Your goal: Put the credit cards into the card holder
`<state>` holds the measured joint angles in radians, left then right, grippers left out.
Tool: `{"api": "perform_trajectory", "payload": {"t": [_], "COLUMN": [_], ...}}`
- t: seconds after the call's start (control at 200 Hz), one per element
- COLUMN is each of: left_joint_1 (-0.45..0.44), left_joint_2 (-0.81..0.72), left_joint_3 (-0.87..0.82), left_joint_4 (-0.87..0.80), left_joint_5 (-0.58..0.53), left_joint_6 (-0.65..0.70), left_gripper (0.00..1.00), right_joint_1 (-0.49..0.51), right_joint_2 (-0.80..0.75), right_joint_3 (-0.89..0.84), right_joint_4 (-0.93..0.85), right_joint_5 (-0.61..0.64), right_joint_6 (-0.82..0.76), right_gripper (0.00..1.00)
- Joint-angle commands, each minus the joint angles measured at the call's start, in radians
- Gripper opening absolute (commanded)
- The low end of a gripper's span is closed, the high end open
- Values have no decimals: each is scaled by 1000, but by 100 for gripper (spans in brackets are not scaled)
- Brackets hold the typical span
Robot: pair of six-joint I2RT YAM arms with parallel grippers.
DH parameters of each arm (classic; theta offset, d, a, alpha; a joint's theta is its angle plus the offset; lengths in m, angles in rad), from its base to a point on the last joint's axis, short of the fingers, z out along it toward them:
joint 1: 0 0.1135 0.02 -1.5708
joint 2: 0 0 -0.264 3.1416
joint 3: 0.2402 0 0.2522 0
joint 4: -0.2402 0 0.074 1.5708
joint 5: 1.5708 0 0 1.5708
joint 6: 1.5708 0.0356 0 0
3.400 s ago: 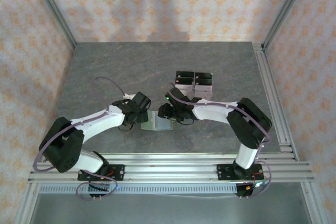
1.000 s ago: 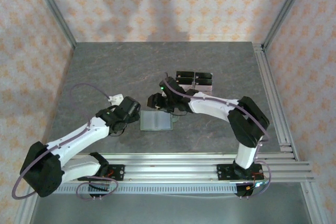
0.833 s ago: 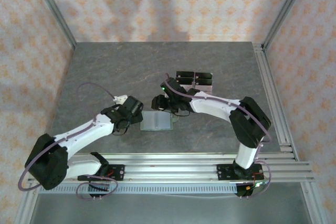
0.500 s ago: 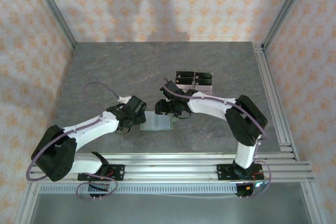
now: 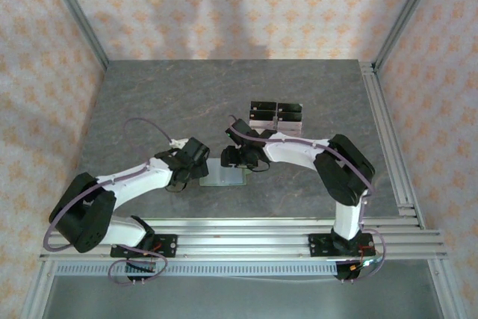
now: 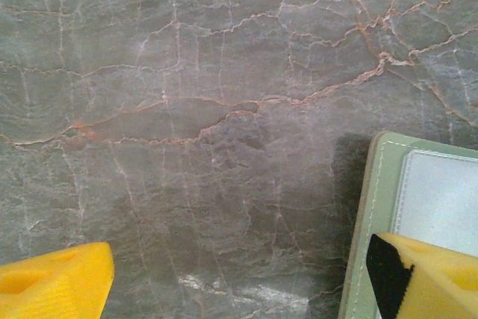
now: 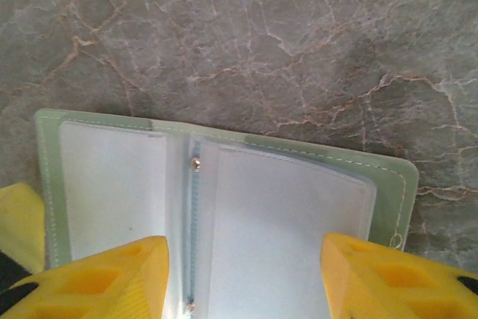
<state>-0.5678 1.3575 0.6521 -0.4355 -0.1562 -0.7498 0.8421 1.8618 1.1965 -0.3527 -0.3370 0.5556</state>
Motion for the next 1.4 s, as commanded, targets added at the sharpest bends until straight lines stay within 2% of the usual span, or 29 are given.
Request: {"api": "perform_trajectory", "payload": {"t": [0.0, 0.555, 0.861, 1.156, 1.396], "left_joint_1": [3, 3, 3, -15, -50], "left_joint_2": [10, 1, -167, -323, -323], "left_joint_3": [-18, -50, -79, -154, -197], "left_joint_4": [15, 41, -6, 26, 137], "left_joint_5": [-5, 3, -18, 119, 209], "left_joint_6": [15, 3, -3, 39, 53], "left_gripper": [89, 89, 89, 89, 89], "right_joint_1": [12, 18, 21, 22, 22], "right_joint_2": [38, 71, 71, 73, 78], "right_joint_3": [1, -24, -25, -24, -31], "right_joint_4": [-7, 215, 262, 278, 294], "right_joint_5": [-3, -170, -177, -177, -179], "right_joint_6": [4, 155, 197, 211, 222], "right_gripper": [56, 56, 56, 56, 56]}}
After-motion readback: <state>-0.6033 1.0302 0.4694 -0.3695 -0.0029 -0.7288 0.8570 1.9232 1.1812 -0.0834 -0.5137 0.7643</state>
